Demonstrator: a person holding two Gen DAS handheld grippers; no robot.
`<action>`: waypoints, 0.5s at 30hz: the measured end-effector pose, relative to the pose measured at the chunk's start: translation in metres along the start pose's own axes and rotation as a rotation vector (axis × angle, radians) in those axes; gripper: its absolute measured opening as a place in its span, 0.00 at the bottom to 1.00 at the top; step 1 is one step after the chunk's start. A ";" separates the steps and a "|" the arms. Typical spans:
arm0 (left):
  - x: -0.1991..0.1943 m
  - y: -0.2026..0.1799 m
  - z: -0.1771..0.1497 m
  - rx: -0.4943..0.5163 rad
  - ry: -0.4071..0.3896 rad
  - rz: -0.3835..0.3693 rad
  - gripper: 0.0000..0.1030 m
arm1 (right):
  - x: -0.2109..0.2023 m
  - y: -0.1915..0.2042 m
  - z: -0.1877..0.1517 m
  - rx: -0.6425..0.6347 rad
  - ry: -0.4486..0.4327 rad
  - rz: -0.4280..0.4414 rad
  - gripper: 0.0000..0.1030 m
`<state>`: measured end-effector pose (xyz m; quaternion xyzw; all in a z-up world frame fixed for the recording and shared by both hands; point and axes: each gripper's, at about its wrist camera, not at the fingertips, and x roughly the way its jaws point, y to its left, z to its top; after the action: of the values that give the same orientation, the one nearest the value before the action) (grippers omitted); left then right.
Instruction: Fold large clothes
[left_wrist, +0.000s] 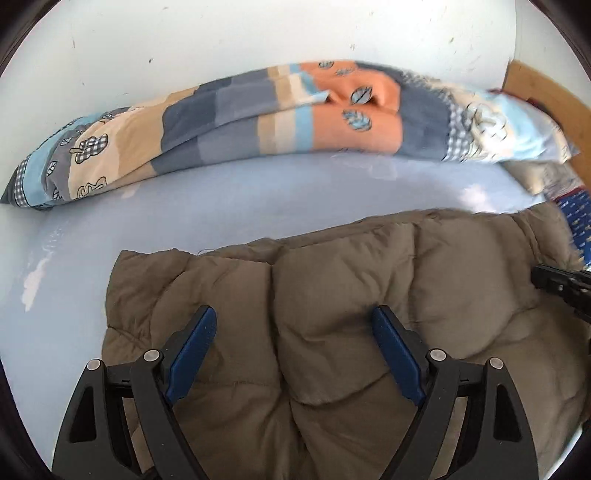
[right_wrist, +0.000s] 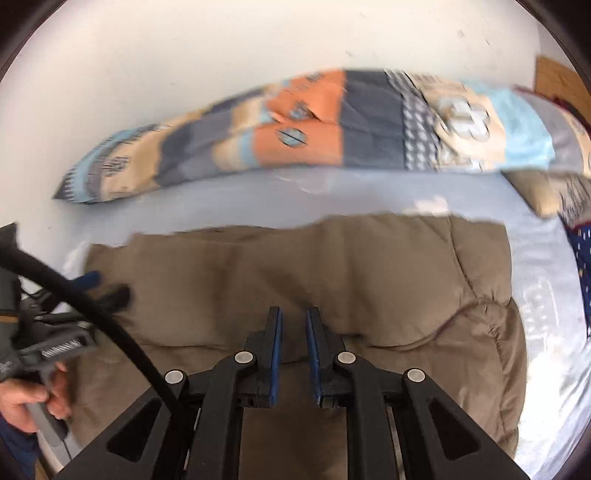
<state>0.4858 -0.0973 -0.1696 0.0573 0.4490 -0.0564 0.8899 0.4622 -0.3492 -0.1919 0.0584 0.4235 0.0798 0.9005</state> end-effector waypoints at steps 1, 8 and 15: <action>0.008 0.001 0.001 -0.005 0.023 -0.006 0.85 | 0.007 -0.007 -0.001 0.008 0.022 -0.001 0.13; -0.025 0.007 -0.003 -0.036 -0.012 -0.059 0.84 | 0.002 -0.023 -0.004 0.081 0.045 0.026 0.12; -0.121 0.002 -0.062 0.042 -0.135 -0.127 0.84 | -0.082 0.013 -0.047 0.000 -0.040 0.107 0.15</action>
<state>0.3651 -0.0797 -0.1083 0.0433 0.3893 -0.1256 0.9115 0.3727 -0.3506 -0.1577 0.0828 0.4019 0.1268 0.9031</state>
